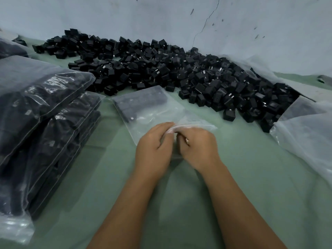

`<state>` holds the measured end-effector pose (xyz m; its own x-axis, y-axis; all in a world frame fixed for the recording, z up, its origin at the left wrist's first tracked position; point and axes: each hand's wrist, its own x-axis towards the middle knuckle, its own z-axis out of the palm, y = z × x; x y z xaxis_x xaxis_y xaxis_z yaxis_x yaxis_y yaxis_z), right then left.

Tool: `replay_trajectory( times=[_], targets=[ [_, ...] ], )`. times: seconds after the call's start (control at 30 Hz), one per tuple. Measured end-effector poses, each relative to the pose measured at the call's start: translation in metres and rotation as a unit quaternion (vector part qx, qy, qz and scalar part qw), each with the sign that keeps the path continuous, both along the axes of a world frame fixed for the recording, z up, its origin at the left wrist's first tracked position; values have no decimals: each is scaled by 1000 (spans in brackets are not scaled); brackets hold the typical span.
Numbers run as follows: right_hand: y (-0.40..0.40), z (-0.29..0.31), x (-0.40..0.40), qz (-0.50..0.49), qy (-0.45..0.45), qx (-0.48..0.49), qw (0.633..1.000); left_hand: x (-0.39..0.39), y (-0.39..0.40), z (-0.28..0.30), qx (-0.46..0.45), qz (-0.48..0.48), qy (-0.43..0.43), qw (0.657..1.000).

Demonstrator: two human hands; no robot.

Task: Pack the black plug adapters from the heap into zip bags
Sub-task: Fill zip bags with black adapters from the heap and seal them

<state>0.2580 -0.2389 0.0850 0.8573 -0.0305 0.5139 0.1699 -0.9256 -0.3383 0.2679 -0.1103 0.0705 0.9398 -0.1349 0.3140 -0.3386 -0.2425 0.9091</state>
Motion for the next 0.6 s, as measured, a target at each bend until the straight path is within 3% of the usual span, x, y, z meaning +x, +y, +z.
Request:
replay_trajectory(
  times=[0.07,0.1,0.17,0.3,0.43,0.5,0.6],
  targets=[
    [-17,-4,-12,-38,-193,25,980,3,2,-4,19,-18,41,999],
    [-25,-2,-14,-60,-248,45,966,5,3,-5,32,-26,57,998],
    [-52,4,-13,-132,-268,100,949,7,3,-9,58,-36,70,995],
    [-102,-16,-13,-257,-50,194,945,11,2,-10,80,-43,64,994],
    [-118,-19,-12,-280,26,260,924,12,1,-11,79,-43,64,994],
    [-117,-19,-9,-285,117,192,932,13,2,-12,78,-43,64,994],
    [-111,-22,-2,-270,254,12,929,12,2,-11,86,-41,66,993]
  ],
)
